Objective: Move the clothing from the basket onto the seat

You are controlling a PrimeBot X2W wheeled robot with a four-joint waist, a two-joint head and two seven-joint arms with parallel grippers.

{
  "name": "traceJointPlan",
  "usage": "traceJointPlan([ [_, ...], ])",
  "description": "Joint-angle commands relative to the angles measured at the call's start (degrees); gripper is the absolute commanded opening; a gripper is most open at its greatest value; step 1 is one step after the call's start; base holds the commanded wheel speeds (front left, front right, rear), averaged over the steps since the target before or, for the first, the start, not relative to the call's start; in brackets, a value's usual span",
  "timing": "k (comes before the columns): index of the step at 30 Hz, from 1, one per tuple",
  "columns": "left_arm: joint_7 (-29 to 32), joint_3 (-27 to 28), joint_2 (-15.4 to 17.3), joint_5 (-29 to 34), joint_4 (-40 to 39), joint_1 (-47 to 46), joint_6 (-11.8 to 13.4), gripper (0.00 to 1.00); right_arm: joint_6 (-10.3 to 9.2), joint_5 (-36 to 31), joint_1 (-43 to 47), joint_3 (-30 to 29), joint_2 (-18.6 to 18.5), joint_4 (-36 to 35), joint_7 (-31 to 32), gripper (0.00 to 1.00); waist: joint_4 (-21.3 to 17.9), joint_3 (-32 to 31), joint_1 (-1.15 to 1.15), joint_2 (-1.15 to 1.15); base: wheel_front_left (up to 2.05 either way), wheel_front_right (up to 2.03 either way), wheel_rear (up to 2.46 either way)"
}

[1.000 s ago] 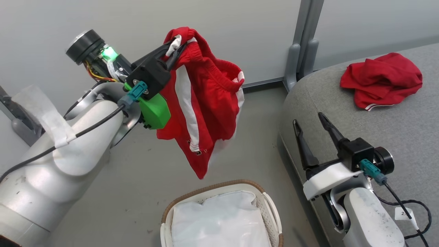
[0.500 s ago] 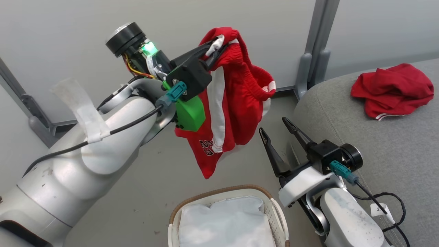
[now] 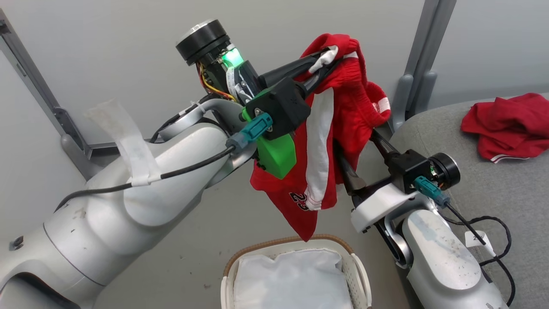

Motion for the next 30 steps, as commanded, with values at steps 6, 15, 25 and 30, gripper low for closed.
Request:
traceJointPlan([
  [6, 0.0, 0.2, 0.4, -1.9, -3.5, 1.5, 0.5, 0.0, -0.08, -0.9, -1.9, 0.4, -0.2, 0.3, -0.3, 0.0, 0.2, 0.4, 0.0, 0.28, 0.0, 0.0, 0.0],
  [15, -1.5, 2.7, 3.2, -6.9, -1.6, 7.7, 3.2, 0.18, -0.08, 0.2, -2.5, -0.9, -0.2, -0.6, -0.3, 0.0, -0.8, 1.5, 0.0, 0.28, 0.0, 0.0, 0.0],
  [25, -8.0, 6.5, 1.4, -13.5, 5.9, 19.8, 6.9, 1.0, -0.08, -1.5, -2.3, -5.6, -0.2, -1.5, -0.3, 0.0, -1.0, 3.0, 0.0, 0.28, 0.0, 0.0, 0.0],
  [30, -9.1, 9.2, -0.1, -15.5, 8.3, 26.1, 7.2, 1.0, -0.08, -2.0, -1.7, -7.8, -0.2, -1.5, -0.3, 0.0, -1.0, 3.6, 0.0, 0.28, 0.0, 0.0, 0.0],
])
